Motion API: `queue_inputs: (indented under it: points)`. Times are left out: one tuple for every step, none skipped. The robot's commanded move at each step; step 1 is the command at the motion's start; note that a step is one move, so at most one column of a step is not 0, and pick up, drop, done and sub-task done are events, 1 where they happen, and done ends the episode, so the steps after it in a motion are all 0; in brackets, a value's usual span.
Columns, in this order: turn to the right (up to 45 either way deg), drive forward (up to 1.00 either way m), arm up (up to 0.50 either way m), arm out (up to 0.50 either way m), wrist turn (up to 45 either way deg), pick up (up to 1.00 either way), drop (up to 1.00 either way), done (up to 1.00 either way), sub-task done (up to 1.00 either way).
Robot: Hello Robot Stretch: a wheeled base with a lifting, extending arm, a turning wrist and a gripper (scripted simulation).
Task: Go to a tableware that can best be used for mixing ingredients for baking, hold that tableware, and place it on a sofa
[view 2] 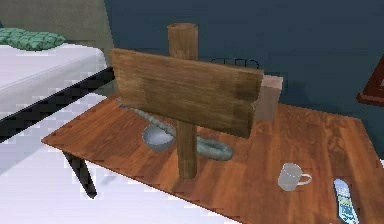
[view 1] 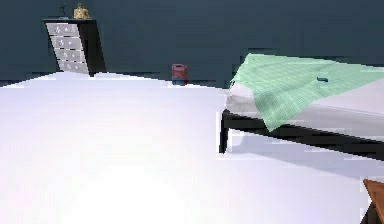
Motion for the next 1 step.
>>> queue_inputs:
  points:
    - [0.0,0.00,0.28,0.00,0.0,0.00,0.00,0.00,0.00]
